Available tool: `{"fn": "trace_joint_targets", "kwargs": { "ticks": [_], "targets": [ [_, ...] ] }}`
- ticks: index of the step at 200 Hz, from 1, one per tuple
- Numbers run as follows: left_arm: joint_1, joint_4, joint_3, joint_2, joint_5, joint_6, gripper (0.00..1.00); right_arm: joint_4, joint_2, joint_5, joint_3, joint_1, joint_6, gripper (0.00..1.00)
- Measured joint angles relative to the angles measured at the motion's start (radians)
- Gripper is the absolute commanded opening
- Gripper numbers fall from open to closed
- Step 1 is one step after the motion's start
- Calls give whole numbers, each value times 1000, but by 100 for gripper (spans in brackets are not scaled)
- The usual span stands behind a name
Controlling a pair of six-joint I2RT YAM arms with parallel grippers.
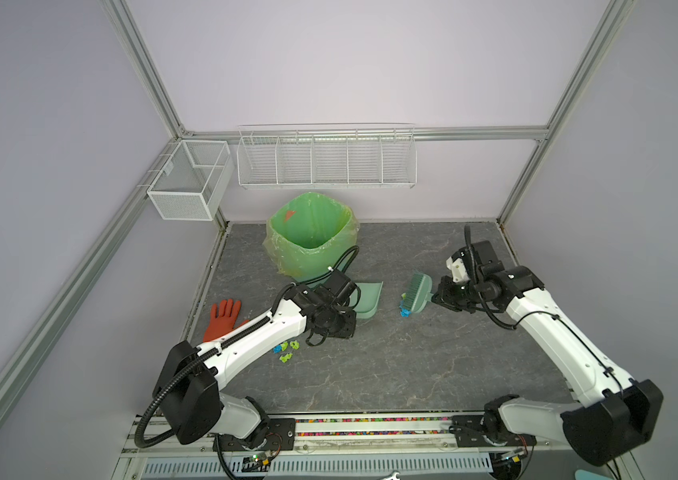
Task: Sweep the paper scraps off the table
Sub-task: 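Slide the dustpan toward the scraps while the right gripper draws the brush back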
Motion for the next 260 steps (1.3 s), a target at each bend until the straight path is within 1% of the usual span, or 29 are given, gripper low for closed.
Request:
{"fn": "trace_joint_targets", "kwargs": {
  "ticks": [44, 111, 158, 180, 235, 260],
  "targets": [
    [-40, 0, 26, 41, -21, 3, 0, -64, 21, 40, 79, -30, -63, 7],
    [-119, 1, 72, 97, -43, 1, 0, -147, 130, 146, 174, -36, -174, 7],
    [-142, 5, 74, 123, -47, -6, 0, -170, 163, 195, 205, -37, -222, 7],
    [-162, 4, 92, 136, -48, -6, 0, -199, 200, 221, 245, -37, -246, 7],
    [-204, -6, 155, 216, -59, -3, 0, -212, 304, 232, 343, -38, -274, 7],
    [-217, -17, 158, 225, -72, -1, 0, -213, 337, 236, 381, -38, -288, 7]
  ]
}}
